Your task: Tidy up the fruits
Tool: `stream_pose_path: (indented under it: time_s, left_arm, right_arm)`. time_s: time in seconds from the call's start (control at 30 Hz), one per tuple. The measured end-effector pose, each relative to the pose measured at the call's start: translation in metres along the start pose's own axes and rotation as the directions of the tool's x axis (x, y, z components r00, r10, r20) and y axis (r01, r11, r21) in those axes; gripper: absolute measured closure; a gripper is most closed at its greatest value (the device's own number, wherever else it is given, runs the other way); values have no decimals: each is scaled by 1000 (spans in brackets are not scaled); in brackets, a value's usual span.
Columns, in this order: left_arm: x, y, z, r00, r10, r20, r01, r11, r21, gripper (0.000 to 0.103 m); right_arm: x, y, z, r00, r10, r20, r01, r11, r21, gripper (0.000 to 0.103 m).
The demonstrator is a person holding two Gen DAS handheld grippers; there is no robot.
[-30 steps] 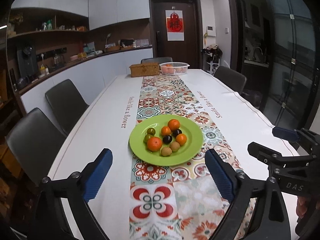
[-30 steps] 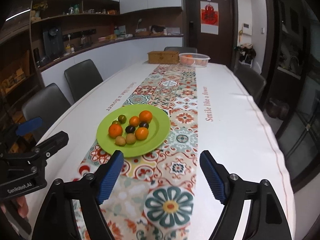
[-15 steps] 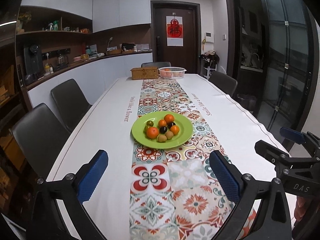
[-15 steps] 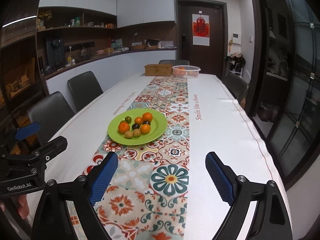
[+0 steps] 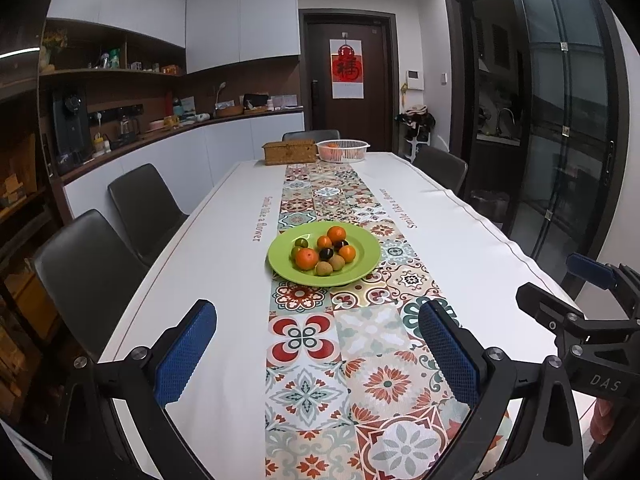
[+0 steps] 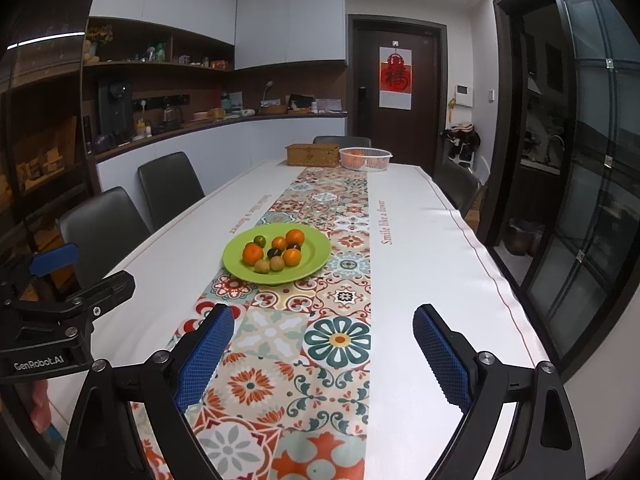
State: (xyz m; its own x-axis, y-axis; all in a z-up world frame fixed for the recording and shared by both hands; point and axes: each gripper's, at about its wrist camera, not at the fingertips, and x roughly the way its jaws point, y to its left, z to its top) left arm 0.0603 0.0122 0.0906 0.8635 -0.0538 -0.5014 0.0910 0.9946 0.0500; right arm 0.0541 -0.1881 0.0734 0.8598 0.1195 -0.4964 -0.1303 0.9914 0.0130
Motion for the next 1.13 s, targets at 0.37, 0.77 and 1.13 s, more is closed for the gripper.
stream_pose_path:
  time_s: [0.37,0.77,1.13]
  left_arm:
    - [-10,-2,-2,1000,2,28,-2,1000,-5,0]
    - [-14,-2,-2,999,14,51,-14,1000,-2,0]
    - [-12,0,-4,999,14,42,-14,1000,-11,0]
  right_arm:
    - [-4,-3,-5,1000,10,-2,-10,1000,26,11]
    - [-6,-2,-5,1000,10,5,-11,1000,21,11]
    - [-7,0,-5,1000,7,4,-7,1000,15,11]
